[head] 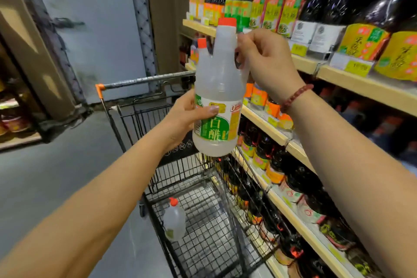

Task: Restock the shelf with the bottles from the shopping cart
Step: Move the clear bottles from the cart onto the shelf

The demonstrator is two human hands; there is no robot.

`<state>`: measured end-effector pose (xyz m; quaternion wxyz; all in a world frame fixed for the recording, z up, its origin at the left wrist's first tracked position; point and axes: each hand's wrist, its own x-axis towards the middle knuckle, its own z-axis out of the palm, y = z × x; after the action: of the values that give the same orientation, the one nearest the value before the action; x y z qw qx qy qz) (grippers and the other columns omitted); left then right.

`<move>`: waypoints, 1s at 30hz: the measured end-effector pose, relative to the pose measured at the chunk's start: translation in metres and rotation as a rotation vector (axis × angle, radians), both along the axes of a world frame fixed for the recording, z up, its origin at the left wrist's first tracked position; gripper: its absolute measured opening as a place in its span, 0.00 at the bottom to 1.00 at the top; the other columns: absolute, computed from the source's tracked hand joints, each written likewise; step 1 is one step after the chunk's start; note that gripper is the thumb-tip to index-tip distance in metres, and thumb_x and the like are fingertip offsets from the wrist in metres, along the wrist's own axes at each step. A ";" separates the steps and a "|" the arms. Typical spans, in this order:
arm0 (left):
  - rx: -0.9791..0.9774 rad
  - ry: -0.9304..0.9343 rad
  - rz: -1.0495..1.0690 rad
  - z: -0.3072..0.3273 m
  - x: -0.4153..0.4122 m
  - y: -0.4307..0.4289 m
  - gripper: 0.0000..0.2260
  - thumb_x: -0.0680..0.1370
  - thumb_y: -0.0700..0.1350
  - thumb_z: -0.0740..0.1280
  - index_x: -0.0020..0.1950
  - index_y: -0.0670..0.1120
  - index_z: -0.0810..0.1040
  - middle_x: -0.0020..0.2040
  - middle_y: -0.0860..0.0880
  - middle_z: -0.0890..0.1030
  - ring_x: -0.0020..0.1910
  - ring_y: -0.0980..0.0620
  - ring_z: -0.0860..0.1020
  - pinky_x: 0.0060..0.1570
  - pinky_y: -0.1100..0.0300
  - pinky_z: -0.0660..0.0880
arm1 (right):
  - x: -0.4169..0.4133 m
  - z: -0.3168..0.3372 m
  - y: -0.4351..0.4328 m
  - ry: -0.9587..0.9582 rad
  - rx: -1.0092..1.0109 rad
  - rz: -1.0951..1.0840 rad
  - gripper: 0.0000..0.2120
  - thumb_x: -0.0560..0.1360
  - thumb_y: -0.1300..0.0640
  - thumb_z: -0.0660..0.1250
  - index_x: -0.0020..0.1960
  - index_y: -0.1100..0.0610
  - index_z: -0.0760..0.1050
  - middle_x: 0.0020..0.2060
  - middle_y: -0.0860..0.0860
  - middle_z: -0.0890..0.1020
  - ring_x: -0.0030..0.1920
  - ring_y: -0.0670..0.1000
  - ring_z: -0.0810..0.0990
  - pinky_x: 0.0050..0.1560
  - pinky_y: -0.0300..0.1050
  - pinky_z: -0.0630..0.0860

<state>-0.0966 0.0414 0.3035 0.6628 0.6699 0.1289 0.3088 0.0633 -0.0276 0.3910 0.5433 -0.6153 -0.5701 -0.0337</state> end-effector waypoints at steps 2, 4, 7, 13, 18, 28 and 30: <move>-0.015 -0.029 -0.004 0.001 0.011 -0.006 0.23 0.61 0.47 0.74 0.55 0.50 0.75 0.46 0.53 0.85 0.48 0.53 0.82 0.44 0.59 0.79 | 0.002 0.005 -0.012 0.006 -0.007 -0.043 0.20 0.76 0.47 0.58 0.40 0.64 0.74 0.36 0.59 0.81 0.37 0.58 0.79 0.40 0.58 0.78; -0.054 -0.051 -0.031 -0.001 0.024 -0.014 0.22 0.62 0.43 0.74 0.55 0.50 0.75 0.46 0.52 0.85 0.48 0.52 0.83 0.45 0.57 0.80 | 0.007 0.007 -0.027 0.019 -0.033 -0.094 0.18 0.78 0.49 0.59 0.41 0.63 0.75 0.34 0.56 0.80 0.36 0.56 0.79 0.37 0.54 0.78; -0.132 -0.068 -0.133 -0.005 0.045 -0.030 0.22 0.62 0.41 0.75 0.55 0.48 0.76 0.45 0.50 0.85 0.46 0.51 0.83 0.43 0.56 0.80 | 0.017 0.010 -0.058 0.056 -0.064 -0.168 0.11 0.79 0.52 0.60 0.41 0.56 0.74 0.32 0.49 0.79 0.33 0.48 0.79 0.28 0.42 0.75; -0.228 -0.035 -0.371 -0.014 0.086 -0.075 0.24 0.63 0.43 0.75 0.58 0.47 0.76 0.48 0.48 0.85 0.48 0.49 0.83 0.42 0.57 0.80 | 0.029 -0.019 -0.151 0.156 -0.118 -0.323 0.19 0.74 0.44 0.66 0.64 0.44 0.69 0.57 0.46 0.76 0.56 0.48 0.78 0.48 0.50 0.81; -0.281 -0.012 -0.530 -0.021 0.117 -0.128 0.27 0.60 0.47 0.76 0.58 0.48 0.77 0.53 0.44 0.83 0.51 0.45 0.82 0.47 0.52 0.79 | 0.003 -0.065 -0.231 0.382 -0.103 -0.342 0.39 0.67 0.47 0.71 0.71 0.36 0.53 0.63 0.52 0.72 0.50 0.49 0.82 0.49 0.52 0.81; -0.284 0.177 -0.852 -0.048 0.158 -0.287 0.24 0.63 0.42 0.74 0.58 0.47 0.76 0.52 0.44 0.84 0.51 0.43 0.82 0.51 0.47 0.78 | -0.043 -0.113 -0.381 0.444 -0.059 -0.733 0.42 0.63 0.53 0.77 0.70 0.39 0.60 0.62 0.45 0.71 0.57 0.40 0.76 0.51 0.39 0.79; -0.274 0.220 -0.909 -0.055 0.159 -0.325 0.26 0.61 0.44 0.76 0.58 0.47 0.76 0.52 0.44 0.84 0.51 0.43 0.82 0.50 0.48 0.78 | -0.052 -0.119 -0.416 0.470 -0.017 -0.800 0.41 0.63 0.57 0.78 0.69 0.41 0.61 0.61 0.41 0.73 0.56 0.39 0.77 0.50 0.34 0.77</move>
<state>0.0626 -0.2833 0.2486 0.7950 0.5936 -0.0681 -0.1043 0.0115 -0.4434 0.2717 0.5971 -0.7823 -0.1496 -0.0956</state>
